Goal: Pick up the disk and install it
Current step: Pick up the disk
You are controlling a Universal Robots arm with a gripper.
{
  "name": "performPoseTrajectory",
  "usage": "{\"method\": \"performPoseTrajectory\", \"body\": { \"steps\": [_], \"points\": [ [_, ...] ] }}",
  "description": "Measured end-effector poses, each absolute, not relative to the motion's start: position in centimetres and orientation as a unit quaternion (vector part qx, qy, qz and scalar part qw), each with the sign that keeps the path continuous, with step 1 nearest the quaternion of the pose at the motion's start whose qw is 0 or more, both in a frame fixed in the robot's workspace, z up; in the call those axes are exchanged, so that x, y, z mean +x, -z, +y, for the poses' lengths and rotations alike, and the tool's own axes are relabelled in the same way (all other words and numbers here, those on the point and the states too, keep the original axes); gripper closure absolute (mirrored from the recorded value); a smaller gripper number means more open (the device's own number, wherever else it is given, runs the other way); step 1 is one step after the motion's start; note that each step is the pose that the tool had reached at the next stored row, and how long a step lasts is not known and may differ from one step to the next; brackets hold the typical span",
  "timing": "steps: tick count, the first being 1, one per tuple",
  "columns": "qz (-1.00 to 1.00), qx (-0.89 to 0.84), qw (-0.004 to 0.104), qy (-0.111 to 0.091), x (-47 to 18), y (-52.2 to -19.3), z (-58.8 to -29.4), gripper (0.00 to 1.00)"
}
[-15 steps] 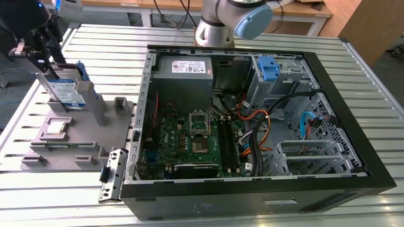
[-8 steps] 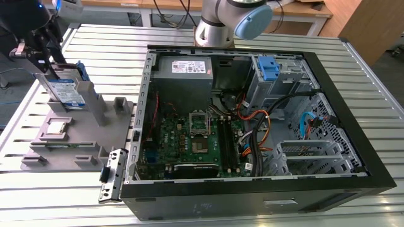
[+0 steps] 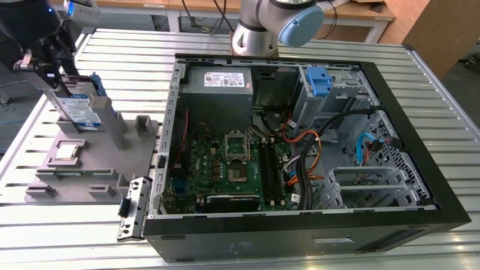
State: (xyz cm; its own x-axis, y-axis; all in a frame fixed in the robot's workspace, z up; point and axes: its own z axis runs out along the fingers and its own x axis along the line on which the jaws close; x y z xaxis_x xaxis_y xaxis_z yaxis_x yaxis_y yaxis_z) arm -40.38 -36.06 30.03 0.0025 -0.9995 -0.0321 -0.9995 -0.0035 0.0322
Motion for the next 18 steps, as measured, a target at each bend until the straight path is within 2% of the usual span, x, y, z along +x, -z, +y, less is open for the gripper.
{"method": "performPoseTrajectory", "body": {
  "steps": [18],
  "points": [
    [-0.706, 0.708, -0.001, 0.024, -40.19, -30.23, -35.83, 0.41]
  ]
}}
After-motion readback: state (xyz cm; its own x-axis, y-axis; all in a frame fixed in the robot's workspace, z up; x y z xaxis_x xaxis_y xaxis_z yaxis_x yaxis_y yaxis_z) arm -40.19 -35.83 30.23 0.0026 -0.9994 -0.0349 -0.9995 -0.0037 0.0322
